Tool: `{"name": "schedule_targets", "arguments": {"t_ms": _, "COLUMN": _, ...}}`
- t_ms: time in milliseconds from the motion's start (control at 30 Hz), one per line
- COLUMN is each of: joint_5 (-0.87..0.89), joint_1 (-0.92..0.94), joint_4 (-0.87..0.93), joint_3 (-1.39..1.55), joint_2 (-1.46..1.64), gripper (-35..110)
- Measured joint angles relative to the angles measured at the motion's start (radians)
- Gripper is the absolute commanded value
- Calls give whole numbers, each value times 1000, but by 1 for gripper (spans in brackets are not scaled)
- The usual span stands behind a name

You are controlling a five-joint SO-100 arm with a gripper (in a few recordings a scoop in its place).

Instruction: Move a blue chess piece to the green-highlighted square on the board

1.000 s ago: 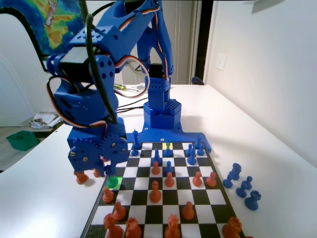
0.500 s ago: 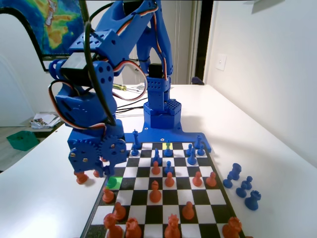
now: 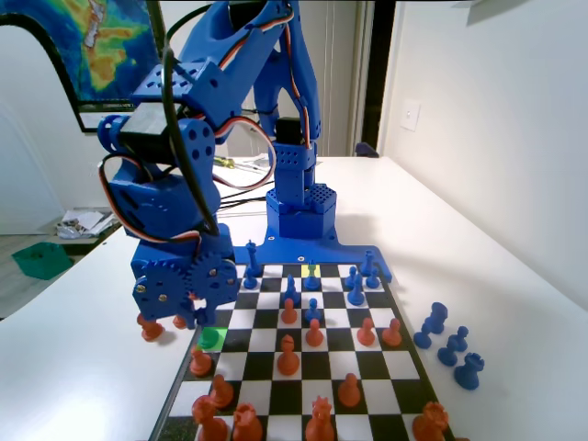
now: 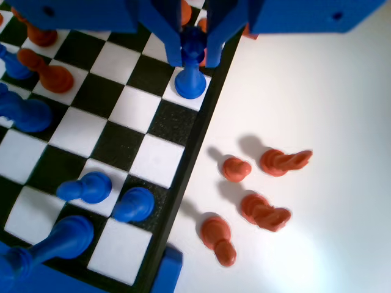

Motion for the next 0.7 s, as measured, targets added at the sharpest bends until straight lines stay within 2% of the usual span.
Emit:
{"name": "schedule_targets", "arguments": {"t_ms": 400, "joint_5": -9, "joint_1": 0, "joint_4": 0, "joint_3": 0, "joint_2": 0, "gripper": 17}}
{"name": "schedule_targets", "arguments": {"t_ms": 700, "joint_5": -2, "joint_1": -15, "joint_4": 143, "joint_3": -75, "joint_2": 0, "gripper": 17}}
